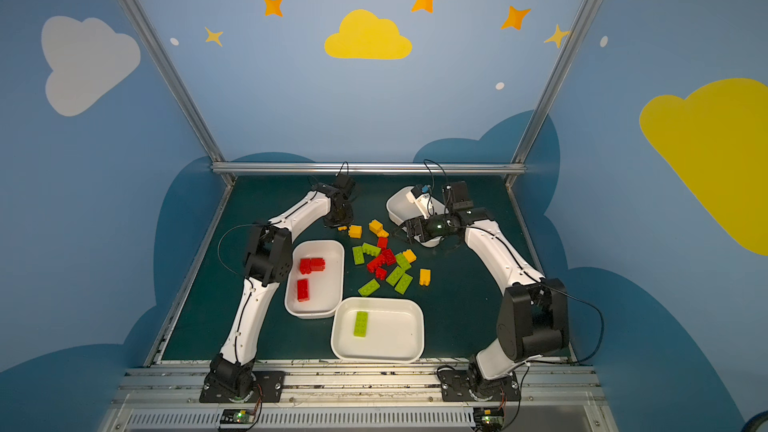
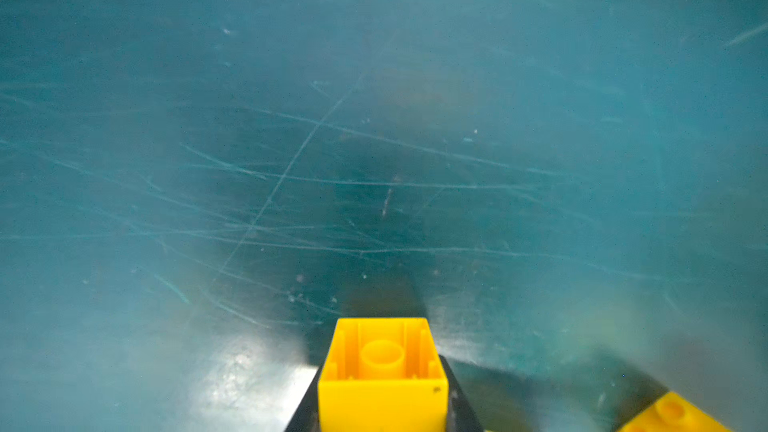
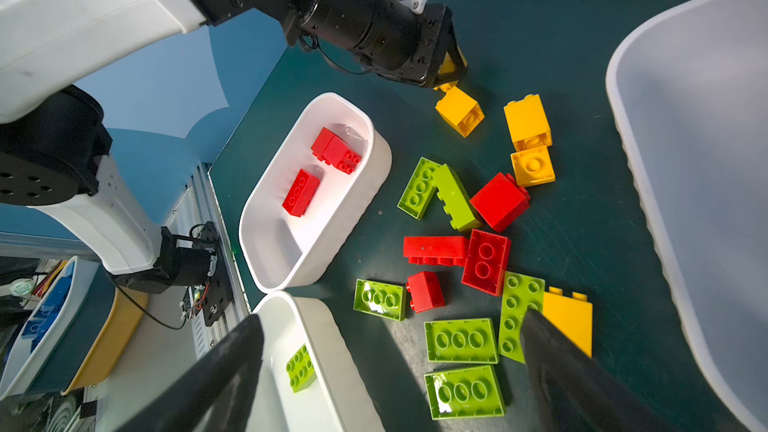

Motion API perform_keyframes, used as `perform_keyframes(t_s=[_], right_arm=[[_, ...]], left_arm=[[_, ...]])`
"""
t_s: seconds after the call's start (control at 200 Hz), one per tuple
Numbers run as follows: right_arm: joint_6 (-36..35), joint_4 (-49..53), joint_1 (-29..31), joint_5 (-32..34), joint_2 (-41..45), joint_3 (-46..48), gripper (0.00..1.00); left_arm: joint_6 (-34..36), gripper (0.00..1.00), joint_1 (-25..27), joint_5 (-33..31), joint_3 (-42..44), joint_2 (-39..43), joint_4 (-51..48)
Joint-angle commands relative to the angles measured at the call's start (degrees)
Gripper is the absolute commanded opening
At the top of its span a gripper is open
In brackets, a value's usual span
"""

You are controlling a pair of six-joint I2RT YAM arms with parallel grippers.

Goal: Sort the legos into containers by color
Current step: 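Reach the left gripper to the pile and grasp a yellow brick, then carry the yellow brick with the left gripper into the far tub and release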

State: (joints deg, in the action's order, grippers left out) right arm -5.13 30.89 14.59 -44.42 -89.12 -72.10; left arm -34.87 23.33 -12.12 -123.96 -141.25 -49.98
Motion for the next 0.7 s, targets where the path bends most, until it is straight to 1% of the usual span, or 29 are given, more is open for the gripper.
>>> perform_keyframes(t_s=[0.0, 0.205, 0.29, 0.395, 0.525, 0.696], right_arm=[[0.2, 0.3, -1.1, -0.3, 2.2, -0.3, 0.95], [-0.2, 0.9, -3.3, -2.4, 2.6, 0.3, 0.95], [0.3, 0.5, -4.2, -2.4, 3.3, 0.9, 0.95], [1.3, -0.3, -5.4, -1.8, 4.4, 1.7, 0.95], [2.0, 0.0, -6.6, 0.1, 5.4, 2.1, 0.95], [3.1, 0.4, -8.1, 2.9, 6.4, 2.0, 0.95]], left_arm=[[4.0, 0.28, 0.7, 1.5, -1.2, 5.5, -2.1], [10.5, 0.27, 4.0, 8.9, -0.6, 9.9, -0.8], [12.3, 0.26, 5.3, 13.3, -0.5, 10.7, 1.9], [12.8, 0.26, 6.8, 17.5, -0.5, 10.7, 7.0], [12.6, 0.27, 8.3, 21.7, -2.7, 8.3, 13.0], [12.6, 0.26, 9.4, 22.4, -10.6, 2.0, 16.3]])
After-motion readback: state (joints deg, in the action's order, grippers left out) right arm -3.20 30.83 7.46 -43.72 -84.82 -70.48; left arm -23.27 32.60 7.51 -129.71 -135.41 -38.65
